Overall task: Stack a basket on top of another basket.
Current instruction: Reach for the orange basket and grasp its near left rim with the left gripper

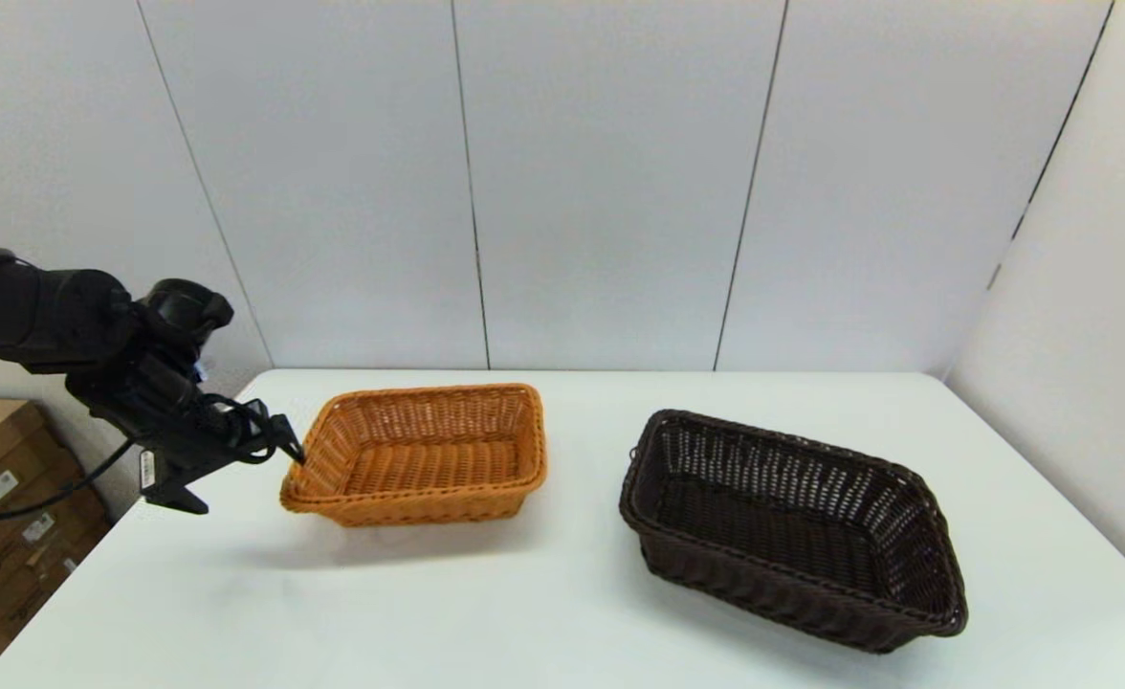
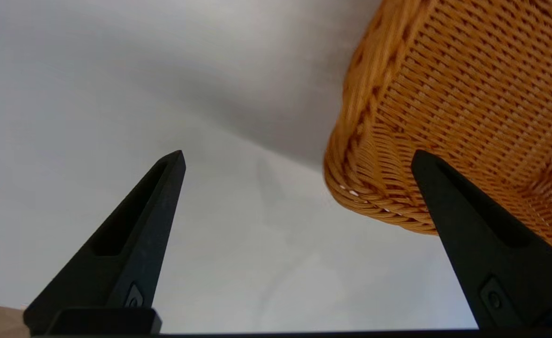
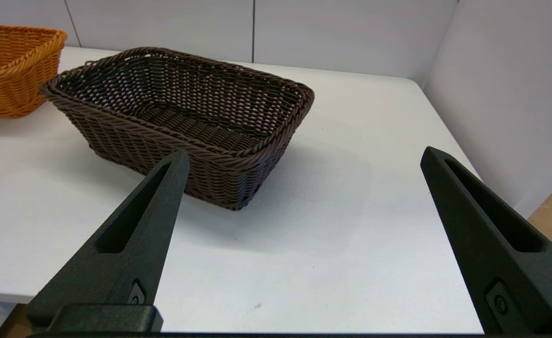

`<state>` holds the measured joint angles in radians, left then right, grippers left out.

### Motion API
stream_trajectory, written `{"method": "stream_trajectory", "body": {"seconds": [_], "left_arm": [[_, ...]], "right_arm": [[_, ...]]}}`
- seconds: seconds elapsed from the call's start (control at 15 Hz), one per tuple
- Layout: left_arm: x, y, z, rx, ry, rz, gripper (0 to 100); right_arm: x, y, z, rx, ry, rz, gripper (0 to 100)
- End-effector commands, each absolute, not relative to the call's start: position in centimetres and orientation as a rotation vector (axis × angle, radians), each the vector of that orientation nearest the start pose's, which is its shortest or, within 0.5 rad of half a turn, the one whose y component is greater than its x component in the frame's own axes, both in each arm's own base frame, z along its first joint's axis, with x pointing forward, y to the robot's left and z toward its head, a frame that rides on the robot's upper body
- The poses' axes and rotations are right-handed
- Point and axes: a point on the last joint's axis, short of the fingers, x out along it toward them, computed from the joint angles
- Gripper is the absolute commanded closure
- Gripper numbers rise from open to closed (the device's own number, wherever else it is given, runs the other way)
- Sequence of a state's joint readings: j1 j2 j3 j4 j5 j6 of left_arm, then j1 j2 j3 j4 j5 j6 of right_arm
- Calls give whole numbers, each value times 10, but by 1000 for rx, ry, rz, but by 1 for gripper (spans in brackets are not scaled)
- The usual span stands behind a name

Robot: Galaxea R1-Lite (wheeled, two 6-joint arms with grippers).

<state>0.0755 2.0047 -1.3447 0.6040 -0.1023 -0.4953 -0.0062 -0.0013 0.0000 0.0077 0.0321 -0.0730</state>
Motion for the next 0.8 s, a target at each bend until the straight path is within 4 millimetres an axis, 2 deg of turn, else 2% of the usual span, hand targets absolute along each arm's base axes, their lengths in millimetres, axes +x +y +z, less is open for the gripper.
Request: {"method": "stream_trajectory", "body": {"seconds": [0.07,0.47,0.67,0.8], "left_arm": [[347,23,111,-518,1296,263,0],[367,24,90,-506,1311,255,0],[382,24,90,-535,1289,205,0],[388,16,89,-538,1288,161,0]], "right_arm": [[-23,1,75,-73,7,26,0],[-23,1,75,-73,7,26,0],[-23,1,75,-73,7,26,0],[-23,1,75,-73,7,26,0]]}}
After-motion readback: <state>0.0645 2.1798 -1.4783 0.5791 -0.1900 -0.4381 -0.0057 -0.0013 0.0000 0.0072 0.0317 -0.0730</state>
